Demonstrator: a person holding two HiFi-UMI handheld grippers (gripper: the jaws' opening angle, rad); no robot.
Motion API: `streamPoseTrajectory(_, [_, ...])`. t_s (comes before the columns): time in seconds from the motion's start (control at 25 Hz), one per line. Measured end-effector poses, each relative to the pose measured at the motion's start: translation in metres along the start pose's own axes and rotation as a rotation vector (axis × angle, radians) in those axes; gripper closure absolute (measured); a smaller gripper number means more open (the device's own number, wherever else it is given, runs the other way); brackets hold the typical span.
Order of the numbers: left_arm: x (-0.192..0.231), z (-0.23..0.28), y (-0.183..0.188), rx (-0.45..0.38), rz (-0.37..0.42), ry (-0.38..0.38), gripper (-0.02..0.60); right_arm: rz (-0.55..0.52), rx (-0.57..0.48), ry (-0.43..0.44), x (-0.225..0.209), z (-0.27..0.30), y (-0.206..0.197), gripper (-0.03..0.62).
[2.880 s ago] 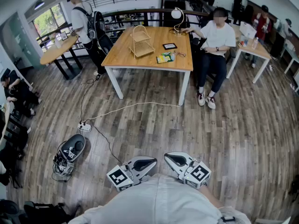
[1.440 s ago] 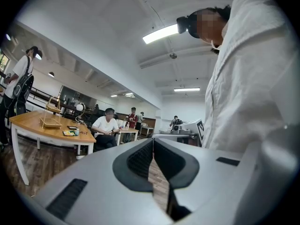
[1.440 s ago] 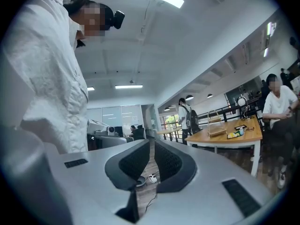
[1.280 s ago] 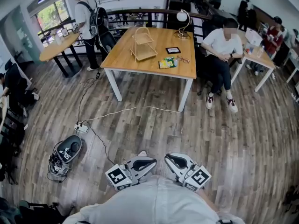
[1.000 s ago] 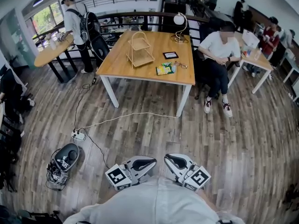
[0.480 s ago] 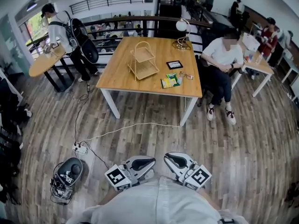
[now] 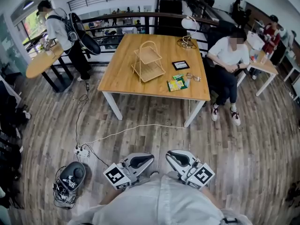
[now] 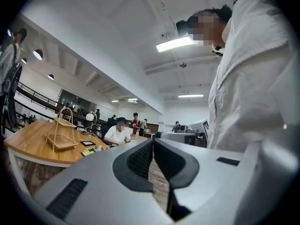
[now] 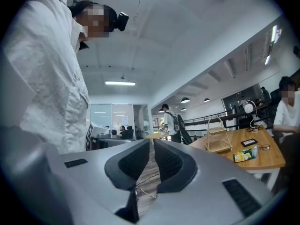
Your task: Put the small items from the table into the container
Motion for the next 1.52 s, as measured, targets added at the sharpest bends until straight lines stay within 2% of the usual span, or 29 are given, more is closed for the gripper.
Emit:
streamPoseTrajectory(0.48, [0.067,0.053,-0.013,0.011,0.009,0.007,0.574,0.006,-0.031,0.008,-0.091,0.031,0.025,0.574])
streamPoseTrajectory(0.96, [0.170,0.151,-0.015,0.006,0.019,0.062,0.573,0.001,-0.038,0.057,-0.216,0.059,0.082,0.574])
streamPoseTrajectory(1.28, [0.219,0.206,-0.015,0.008,0.013,0.088,0.572,-0.002,-0.038,0.083,-0.284,0.066,0.115,0.574])
streamPoseTrajectory(1.52, [0.255,0.248,-0.019,0.003,0.036,0.115,0.574,-0.005,-0.039,0.104,-0.333,0.067,0.135,0.574])
Point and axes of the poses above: the fingertips, and each gripper's own axes: z forward along the fingers, x to its left, y out of its top, the point moved 1 cm from there along -z, backward along the fingers, and after that the axes turned 14 degrees about z, right-handed, at the moved point
